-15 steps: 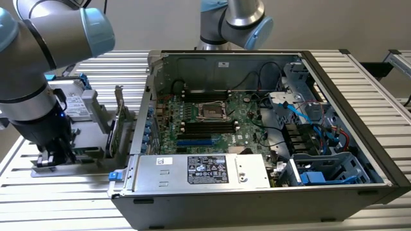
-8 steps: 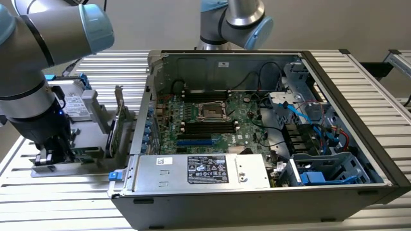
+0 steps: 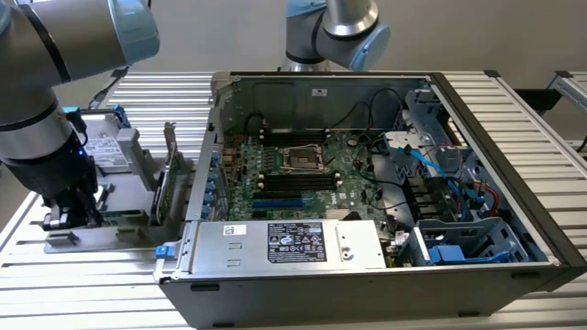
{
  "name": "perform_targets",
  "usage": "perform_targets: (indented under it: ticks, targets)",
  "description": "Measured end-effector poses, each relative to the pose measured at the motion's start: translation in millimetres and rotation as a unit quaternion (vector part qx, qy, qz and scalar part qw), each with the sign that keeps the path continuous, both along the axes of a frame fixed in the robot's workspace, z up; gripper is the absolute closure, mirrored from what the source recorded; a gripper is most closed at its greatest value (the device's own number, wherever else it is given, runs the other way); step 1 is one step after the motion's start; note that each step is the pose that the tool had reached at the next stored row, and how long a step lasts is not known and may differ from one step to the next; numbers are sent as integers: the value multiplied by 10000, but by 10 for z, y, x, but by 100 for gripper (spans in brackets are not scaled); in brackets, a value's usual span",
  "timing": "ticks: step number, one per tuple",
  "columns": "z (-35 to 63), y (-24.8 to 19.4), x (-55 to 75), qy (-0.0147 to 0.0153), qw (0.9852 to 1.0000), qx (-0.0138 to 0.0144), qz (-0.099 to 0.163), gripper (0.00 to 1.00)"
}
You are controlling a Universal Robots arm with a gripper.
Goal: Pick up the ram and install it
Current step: 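Pick up the ram and move it above insertion slot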
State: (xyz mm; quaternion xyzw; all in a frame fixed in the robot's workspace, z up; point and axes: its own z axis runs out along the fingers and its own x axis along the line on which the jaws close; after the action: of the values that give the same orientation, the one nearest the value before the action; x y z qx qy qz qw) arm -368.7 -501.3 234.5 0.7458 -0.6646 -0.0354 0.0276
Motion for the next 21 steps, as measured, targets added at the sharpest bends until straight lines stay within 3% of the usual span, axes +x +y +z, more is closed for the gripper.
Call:
perform_targets:
  ticks: [10,21]
  targets:
    - [456,0,78,10,10000,0,-14,86]
    - [954,-12,455,48,10000,11,-14,86]
